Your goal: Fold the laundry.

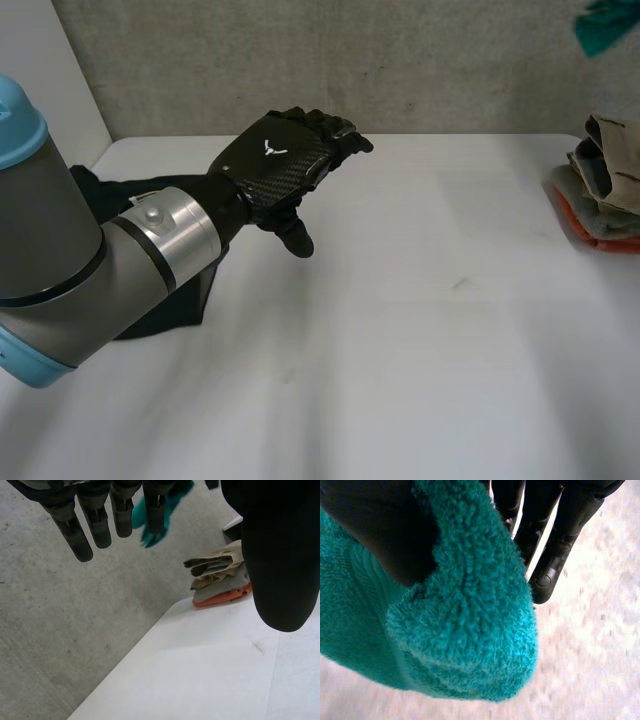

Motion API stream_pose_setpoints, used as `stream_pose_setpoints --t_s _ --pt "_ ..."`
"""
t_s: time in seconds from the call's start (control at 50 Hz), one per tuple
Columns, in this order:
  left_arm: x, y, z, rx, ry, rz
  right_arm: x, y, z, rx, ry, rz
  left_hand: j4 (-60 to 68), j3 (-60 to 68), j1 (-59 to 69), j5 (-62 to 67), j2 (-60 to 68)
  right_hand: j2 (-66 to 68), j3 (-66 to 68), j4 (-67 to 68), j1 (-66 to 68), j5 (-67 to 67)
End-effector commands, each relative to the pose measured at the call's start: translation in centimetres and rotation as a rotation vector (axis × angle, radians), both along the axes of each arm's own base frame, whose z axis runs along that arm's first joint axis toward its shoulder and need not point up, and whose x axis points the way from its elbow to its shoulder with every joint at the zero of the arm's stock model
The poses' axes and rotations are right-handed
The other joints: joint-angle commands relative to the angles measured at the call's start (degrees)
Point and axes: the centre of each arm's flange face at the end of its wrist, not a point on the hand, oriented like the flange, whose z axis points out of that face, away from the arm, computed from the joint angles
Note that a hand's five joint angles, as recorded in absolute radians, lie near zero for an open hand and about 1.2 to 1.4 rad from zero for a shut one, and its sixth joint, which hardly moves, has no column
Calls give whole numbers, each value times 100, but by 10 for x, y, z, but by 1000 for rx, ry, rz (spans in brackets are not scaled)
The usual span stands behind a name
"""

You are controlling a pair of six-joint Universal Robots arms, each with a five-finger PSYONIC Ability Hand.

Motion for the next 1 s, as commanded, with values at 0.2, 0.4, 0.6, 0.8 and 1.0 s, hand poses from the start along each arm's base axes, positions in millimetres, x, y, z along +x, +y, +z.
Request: stream_pose_setpoints --t_s 0.2,0.4,0.6,0.8,1.0 --pt "0 3 -7 20 -12 -5 -83 -14 -202 393 54 50 16 9 -69 -29 2 1293 1234 1186 2630 1562" --pt "0 5 -8 23 -13 -7 -96 -8 -164 348 71 101 16 9 -69 -29 2 1293 1234 1186 2630 1562" --pt "0 6 -8 26 -15 -8 -109 -6 -131 322 7 232 16 9 -69 -29 2 1293 1234 1186 2630 1562" --pt "1 8 -5 16 -10 -10 -124 -2 -128 324 15 316 16 9 -69 -29 2 1293 1234 1186 2630 1562" --pt "0 8 -5 16 -8 -11 -130 -3 -165 385 -5 300 16 9 -69 -29 2 -5707 -5766 -5814 -4370 -5438"
